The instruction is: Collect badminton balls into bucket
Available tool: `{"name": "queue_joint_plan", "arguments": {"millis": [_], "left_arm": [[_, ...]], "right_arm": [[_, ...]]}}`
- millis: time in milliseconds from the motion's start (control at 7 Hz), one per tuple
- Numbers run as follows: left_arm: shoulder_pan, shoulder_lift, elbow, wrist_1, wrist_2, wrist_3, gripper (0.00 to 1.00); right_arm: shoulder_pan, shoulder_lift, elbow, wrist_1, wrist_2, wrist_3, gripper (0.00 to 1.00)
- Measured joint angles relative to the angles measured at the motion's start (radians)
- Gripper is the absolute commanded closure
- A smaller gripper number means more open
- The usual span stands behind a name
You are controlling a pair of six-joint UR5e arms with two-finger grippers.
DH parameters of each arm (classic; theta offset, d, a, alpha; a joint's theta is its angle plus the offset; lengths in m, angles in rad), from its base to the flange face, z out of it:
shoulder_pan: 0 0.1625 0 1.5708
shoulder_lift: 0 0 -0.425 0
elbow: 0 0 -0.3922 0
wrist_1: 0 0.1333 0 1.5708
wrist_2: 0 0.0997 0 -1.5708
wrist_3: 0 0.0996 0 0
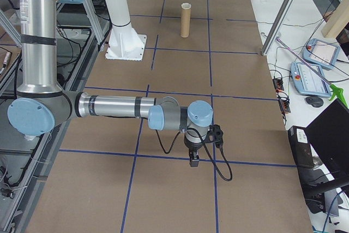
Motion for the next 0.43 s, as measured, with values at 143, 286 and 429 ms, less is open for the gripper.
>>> {"name": "queue_joint_plan", "arguments": {"millis": [143, 286, 429], "left_arm": [[0.000, 0.000, 0.003, -0.001, 0.000, 0.000, 0.00], [0.000, 0.000, 0.005, -0.001, 0.000, 0.000, 0.00], [0.001, 0.000, 0.006, -0.002, 0.000, 0.001, 0.00]], "right_arm": [[0.000, 0.000, 0.000, 0.000, 0.000, 0.000, 0.00], [0.000, 0.000, 0.000, 0.000, 0.000, 0.000, 0.00], [0.000, 0.000, 0.000, 0.000, 0.000, 0.000, 0.00]]}}
